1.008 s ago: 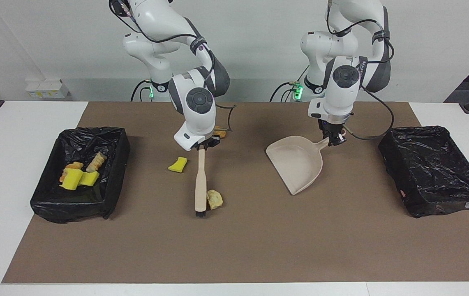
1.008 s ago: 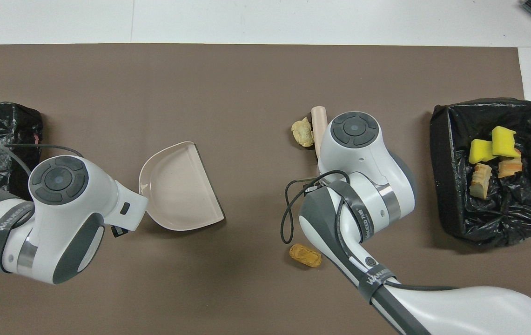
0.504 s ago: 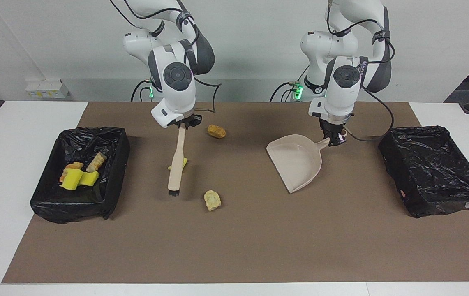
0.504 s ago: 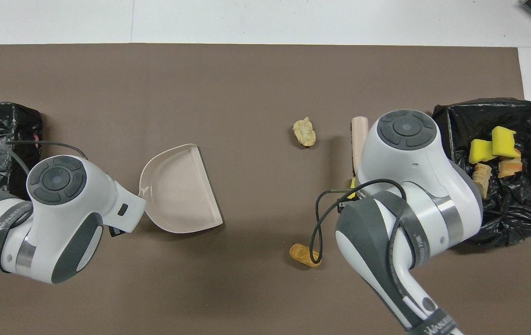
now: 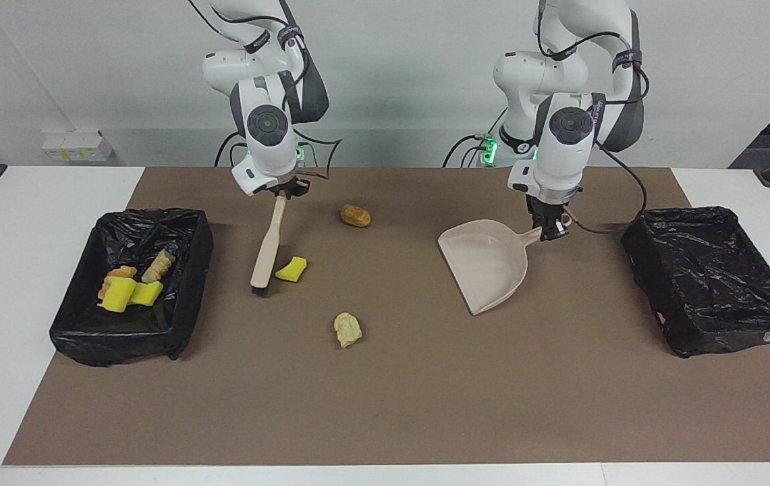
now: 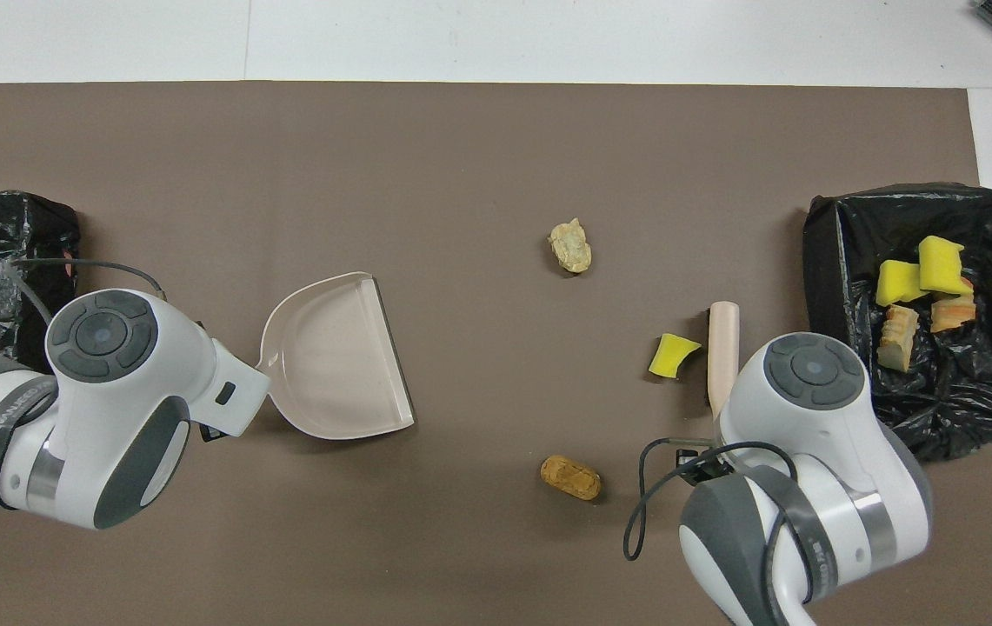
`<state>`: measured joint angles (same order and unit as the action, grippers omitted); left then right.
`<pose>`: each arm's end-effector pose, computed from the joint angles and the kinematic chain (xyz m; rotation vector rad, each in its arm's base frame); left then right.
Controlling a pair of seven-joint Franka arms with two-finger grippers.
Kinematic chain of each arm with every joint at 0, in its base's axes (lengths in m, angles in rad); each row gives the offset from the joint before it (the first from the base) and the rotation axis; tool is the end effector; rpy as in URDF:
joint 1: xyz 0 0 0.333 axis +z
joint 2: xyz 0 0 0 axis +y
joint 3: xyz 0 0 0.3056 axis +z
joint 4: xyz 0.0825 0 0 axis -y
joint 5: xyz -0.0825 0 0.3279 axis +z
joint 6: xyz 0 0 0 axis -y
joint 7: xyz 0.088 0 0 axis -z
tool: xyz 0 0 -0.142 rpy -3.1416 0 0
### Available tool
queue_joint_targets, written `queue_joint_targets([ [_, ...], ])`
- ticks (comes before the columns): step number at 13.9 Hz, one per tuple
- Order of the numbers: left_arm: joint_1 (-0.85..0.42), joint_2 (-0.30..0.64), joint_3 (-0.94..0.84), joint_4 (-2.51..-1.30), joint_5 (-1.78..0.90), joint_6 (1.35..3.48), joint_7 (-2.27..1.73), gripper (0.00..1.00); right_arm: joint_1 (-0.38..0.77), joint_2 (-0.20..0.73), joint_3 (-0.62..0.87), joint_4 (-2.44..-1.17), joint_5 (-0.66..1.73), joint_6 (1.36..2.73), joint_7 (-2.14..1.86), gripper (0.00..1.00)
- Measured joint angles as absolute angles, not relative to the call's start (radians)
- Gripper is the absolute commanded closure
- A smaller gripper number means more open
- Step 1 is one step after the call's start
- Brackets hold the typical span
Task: Sweep and dump trash in bin
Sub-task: 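Sweep the sponge and roll near the right bin toward the table center, then sweep the scattered pieces toward the dustpan held by the left gripper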
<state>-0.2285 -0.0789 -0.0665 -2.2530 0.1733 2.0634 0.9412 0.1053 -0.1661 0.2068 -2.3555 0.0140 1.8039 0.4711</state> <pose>0.4323 -0.1164 0.3762 -2.3820 1.8608 0.2330 0.3555 0.1163 0.3591 2.9182 -0.2551 -0.5217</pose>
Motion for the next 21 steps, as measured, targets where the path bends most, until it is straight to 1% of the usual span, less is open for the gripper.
queue_joint_targets([
  [1,-0.228,-0.079,-0.066,-2.254,0.173,2.063,0.955,1.00,0.111,-0.177,0.207,-2.374,0.023,1.832,0.484,1.00],
  [3,-0.228,-0.079,-0.066,-2.255,0.173,2.063,0.966,1.00,0.128,-0.169,0.210,-2.391,0.049,1.928,0.495,1.00],
  [5,-0.228,-0.076,-0.066,-2.256,0.173,2.065,0.966,1.00,0.148,-0.122,0.211,-2.383,0.061,2.023,0.507,1.00],
  [7,-0.228,-0.075,-0.065,-2.256,0.173,2.066,0.962,1.00,0.169,-0.044,0.212,-2.322,0.069,2.069,0.547,1.00],
  [11,-0.228,-0.075,-0.065,-2.256,0.173,2.067,0.937,1.00,0.226,0.094,0.213,-2.144,0.117,2.070,0.592,1.00],
  [14,-0.228,-0.075,-0.065,-2.256,0.173,2.067,0.933,1.00,0.311,0.153,0.215,-2.036,0.132,2.062,0.686,1.00],
  [16,-0.228,-0.075,-0.065,-2.258,0.173,2.067,0.931,1.00,0.357,0.156,0.216,-1.983,0.136,2.036,0.780,1.00],
  [17,-0.228,-0.075,-0.065,-2.259,0.173,2.067,0.931,1.00,0.362,0.152,0.216,-1.965,0.136,2.005,0.800,1.00],
  [21,-0.228,-0.076,-0.065,-2.275,0.171,2.082,0.919,1.00,0.356,0.084,0.209,-1.943,0.137,1.841,0.907,1.00],
])
